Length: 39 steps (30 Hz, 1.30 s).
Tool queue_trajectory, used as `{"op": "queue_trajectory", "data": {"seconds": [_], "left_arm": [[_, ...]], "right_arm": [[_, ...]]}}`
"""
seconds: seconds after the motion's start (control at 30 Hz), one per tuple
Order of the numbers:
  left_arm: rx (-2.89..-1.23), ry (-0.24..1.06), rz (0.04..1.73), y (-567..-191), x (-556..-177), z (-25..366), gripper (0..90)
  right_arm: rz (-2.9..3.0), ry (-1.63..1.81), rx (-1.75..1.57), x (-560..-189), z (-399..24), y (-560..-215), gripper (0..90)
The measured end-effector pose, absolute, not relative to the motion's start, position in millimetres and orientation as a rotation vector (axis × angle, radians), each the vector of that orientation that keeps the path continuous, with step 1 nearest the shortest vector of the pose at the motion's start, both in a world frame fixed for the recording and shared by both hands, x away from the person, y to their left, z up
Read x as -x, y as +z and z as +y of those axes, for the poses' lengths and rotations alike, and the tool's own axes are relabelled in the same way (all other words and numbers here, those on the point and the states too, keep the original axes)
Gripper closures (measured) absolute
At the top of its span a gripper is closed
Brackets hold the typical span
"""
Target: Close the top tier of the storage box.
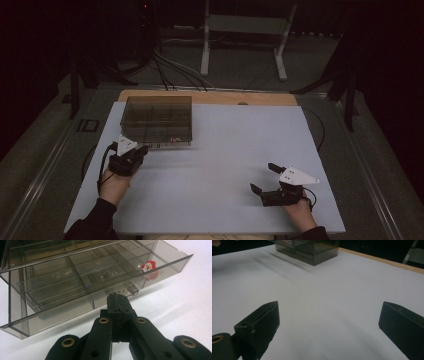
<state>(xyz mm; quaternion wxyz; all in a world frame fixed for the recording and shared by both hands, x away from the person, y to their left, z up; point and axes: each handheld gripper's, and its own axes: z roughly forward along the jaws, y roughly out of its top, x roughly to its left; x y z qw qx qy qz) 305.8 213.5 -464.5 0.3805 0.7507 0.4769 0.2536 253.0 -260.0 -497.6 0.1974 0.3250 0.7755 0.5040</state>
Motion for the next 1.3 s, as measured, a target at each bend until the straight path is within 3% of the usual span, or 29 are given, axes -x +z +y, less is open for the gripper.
{"op": "queue_trajectory", "data": {"seconds": [1.3], "left_arm": [[-1.936, 0.630, 1.237, -473, -319, 215, 89.5]], "right_arm": [[2.169, 1.410, -0.912, -253, -261, -498, 3.1]]}}
